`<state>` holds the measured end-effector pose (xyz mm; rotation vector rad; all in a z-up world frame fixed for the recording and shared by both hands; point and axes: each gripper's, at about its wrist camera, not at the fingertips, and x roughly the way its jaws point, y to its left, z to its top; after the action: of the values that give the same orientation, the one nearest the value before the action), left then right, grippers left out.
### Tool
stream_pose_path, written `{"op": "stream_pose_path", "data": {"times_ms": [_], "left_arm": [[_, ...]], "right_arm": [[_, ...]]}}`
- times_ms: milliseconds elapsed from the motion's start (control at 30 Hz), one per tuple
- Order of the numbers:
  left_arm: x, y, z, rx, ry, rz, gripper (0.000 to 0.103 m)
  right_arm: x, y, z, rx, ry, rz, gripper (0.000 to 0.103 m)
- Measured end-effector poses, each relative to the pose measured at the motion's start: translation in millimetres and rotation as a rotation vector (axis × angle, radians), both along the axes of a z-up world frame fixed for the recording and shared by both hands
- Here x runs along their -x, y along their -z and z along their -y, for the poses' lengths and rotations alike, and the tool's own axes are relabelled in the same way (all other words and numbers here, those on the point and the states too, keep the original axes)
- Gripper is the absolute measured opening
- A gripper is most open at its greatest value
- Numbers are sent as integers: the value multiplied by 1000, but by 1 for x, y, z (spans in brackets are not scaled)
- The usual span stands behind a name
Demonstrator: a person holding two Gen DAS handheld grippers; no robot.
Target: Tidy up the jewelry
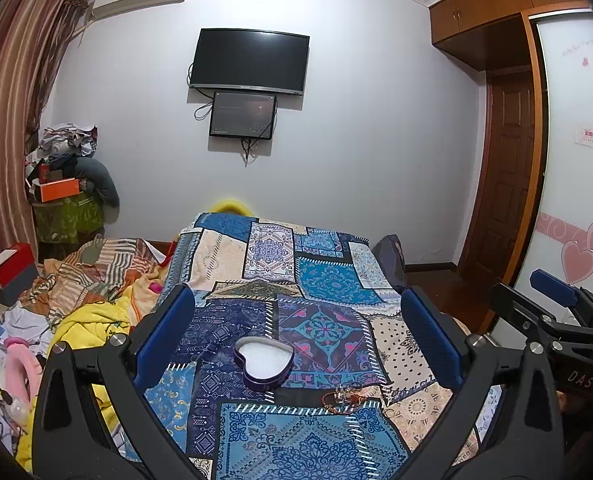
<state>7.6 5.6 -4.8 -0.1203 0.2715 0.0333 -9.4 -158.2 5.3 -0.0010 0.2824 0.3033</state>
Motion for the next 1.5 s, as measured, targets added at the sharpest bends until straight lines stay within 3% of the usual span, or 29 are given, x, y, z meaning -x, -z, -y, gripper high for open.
{"op": "stream_pose_path", "data": {"times_ms": [1500], "left_arm": [[-9,9,-6,7,-15,-18,103]], "right_arm": [[-5,5,-5,3,-3,-28,99]]}}
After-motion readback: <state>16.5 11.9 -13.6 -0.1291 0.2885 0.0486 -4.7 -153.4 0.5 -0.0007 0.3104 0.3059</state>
